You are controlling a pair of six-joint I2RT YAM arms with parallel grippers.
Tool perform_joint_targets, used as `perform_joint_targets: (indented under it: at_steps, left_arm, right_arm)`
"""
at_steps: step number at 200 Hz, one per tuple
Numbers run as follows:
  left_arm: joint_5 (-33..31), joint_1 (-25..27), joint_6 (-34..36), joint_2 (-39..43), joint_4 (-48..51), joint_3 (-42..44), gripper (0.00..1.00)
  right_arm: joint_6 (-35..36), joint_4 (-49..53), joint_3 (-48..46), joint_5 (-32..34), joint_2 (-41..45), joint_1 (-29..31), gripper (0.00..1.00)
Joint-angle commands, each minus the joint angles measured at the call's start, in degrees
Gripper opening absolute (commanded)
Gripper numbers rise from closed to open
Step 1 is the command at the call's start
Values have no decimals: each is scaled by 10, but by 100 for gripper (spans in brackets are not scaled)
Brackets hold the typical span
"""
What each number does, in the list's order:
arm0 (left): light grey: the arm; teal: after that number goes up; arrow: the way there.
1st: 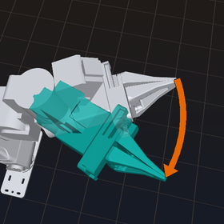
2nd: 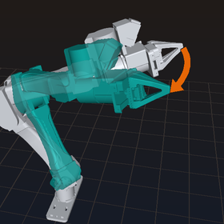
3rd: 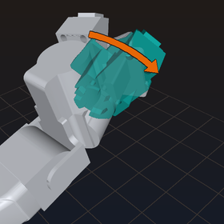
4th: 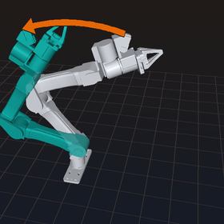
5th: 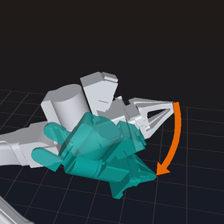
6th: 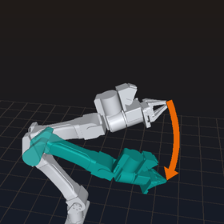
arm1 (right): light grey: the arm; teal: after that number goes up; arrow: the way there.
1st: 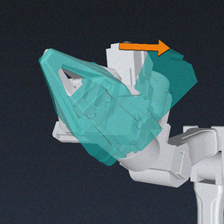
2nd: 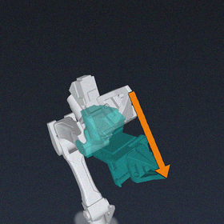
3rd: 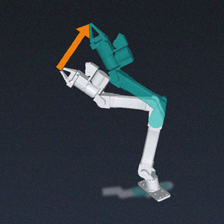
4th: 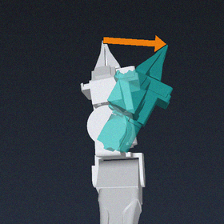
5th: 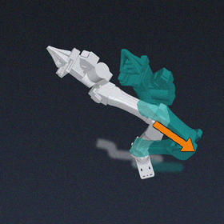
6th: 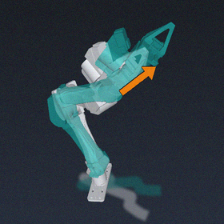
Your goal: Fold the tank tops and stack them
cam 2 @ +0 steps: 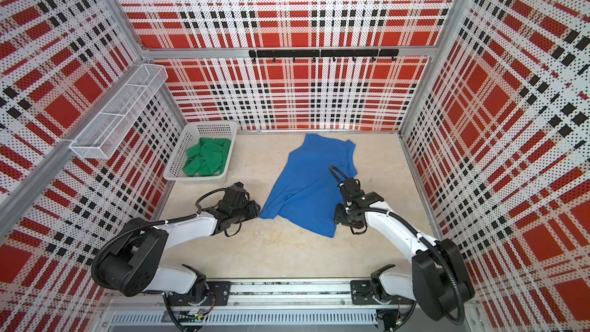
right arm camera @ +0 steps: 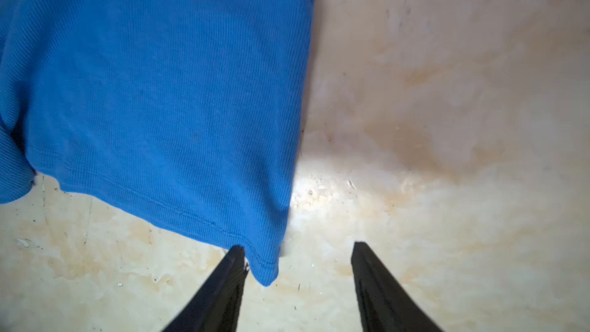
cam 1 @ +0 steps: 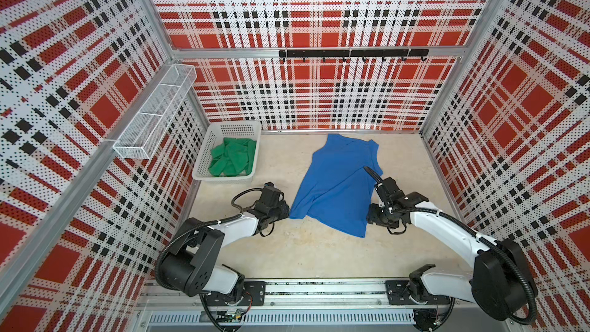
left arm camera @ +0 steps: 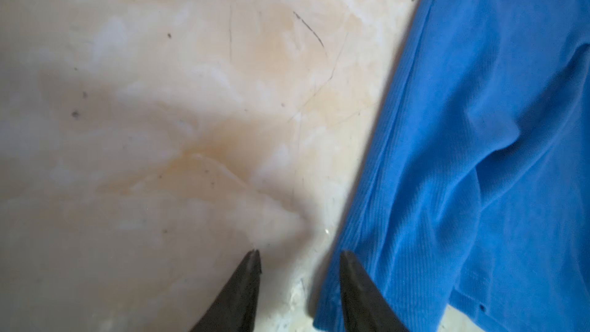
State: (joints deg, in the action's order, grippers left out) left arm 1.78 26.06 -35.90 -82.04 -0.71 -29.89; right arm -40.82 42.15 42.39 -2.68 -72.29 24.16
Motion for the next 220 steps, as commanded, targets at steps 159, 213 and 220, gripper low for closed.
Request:
perform_joint_targets:
  at_steps: [159, 213, 220]
  left_arm:
    - [35, 25, -26, -52, -7, 18, 5]
    - [33, 11, 1, 10, 73, -48, 0]
    - [29, 8, 7, 19, 89, -61, 0]
  right_arm:
    - [-116, -96, -78, -53, -29, 78, 29]
    - [-74, 39, 24, 10, -6, 77, 0]
    - [-66, 55, 38, 17, -4, 76, 0]
